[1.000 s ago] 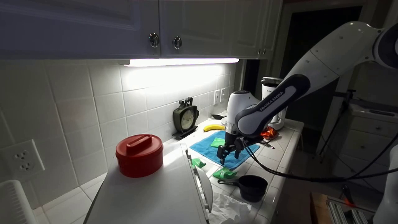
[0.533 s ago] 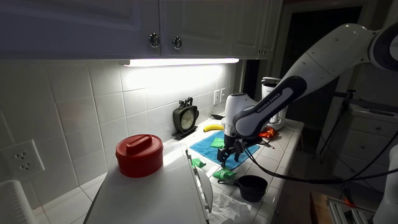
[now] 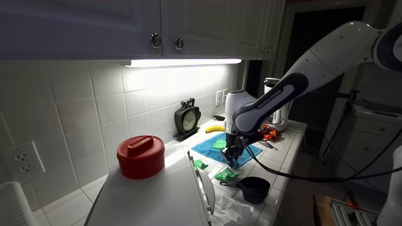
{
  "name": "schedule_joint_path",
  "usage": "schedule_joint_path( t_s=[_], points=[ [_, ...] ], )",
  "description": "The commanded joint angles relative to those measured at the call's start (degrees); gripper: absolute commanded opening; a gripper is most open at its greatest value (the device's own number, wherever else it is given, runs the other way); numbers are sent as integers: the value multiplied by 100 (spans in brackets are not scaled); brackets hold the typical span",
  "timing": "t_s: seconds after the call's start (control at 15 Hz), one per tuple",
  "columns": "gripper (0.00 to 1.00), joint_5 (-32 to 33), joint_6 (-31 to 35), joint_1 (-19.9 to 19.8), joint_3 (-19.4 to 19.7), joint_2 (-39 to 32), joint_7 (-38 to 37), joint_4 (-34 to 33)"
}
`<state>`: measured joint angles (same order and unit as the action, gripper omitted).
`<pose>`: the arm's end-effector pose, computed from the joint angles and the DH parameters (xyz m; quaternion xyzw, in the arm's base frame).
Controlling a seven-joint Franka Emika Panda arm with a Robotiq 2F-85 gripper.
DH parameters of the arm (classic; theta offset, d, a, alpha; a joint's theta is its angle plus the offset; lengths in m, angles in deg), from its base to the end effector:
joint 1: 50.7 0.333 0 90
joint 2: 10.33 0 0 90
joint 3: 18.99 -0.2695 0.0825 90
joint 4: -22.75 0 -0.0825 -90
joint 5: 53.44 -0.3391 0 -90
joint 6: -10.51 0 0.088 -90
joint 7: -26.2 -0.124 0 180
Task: Fold the towel on the counter
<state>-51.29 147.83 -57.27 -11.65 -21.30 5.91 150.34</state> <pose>0.4889 -0.1225 0.2572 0.9597 -0.2796 -0.0088 0.0253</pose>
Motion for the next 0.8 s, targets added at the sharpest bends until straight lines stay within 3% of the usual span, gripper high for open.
schedule_joint_path(
  t_s=[0.0,0.2,0.4,0.73],
  points=[
    [6,32,-361,46,90,-28,12,-124],
    [2,195,-497,29,194,196,-44,-80],
    [6,528,-584,22,335,438,-185,-59],
    [6,1168,-579,-82,510,650,-432,-157]
  ],
)
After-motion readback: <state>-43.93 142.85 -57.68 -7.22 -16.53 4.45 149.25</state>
